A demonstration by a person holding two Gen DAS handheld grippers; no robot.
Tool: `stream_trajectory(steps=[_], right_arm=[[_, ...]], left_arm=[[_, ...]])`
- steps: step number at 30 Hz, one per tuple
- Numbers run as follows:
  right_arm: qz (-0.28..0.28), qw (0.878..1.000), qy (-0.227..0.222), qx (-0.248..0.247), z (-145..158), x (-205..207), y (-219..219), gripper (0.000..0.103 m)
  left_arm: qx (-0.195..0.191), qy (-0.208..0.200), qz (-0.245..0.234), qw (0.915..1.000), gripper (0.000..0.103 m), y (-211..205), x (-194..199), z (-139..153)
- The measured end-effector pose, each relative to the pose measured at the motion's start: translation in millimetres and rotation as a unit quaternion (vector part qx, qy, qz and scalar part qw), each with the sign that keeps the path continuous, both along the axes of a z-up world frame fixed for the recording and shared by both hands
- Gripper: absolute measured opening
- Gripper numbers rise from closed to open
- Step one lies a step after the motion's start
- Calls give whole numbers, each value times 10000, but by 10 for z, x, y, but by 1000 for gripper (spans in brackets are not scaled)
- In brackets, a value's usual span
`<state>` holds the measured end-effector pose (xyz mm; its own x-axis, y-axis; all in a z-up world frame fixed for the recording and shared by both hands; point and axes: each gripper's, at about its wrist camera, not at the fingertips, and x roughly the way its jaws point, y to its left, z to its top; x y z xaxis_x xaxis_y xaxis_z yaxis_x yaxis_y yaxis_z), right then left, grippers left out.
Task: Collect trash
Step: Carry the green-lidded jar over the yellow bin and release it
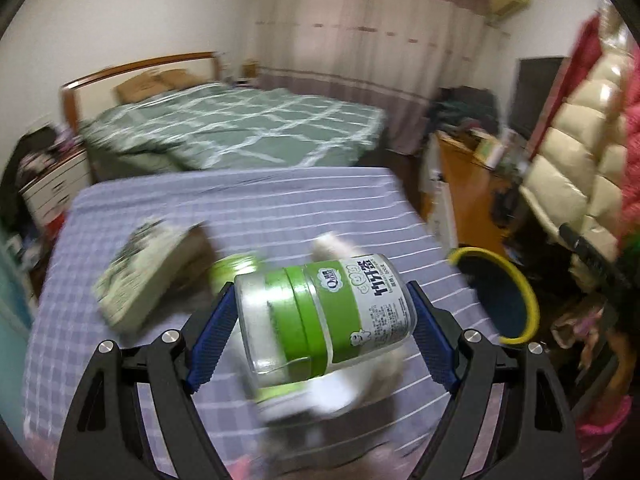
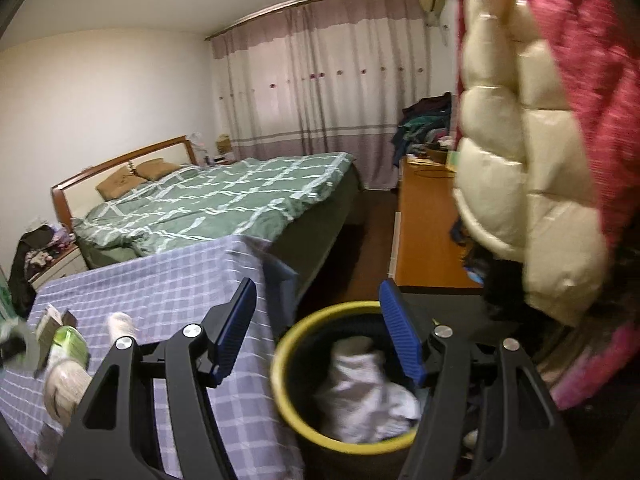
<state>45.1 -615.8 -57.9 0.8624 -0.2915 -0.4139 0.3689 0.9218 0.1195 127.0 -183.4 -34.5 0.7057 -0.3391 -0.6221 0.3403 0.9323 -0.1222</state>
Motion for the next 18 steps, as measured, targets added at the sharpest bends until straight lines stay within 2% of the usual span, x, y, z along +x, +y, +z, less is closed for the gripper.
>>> stream_trajectory(steps=[5, 10, 15, 18], right_arm=[[-358, 9993, 58, -20, -62, -388, -263, 62], [-584, 9982, 131, 18, -197, -674, -426, 62], [-624, 9979, 130, 99, -266, -875, -504, 62], [-680, 9976, 47, 120, -246, -1007, -541, 62]], left_arm=[[69, 70, -898, 9959, 81, -759, 148, 172], [127, 414, -1634, 9856, 81, -1576, 293, 170], [426, 675, -2069, 9751, 81, -2288, 370, -16], [513, 899, -2277, 9682, 81, -2705, 429, -222]])
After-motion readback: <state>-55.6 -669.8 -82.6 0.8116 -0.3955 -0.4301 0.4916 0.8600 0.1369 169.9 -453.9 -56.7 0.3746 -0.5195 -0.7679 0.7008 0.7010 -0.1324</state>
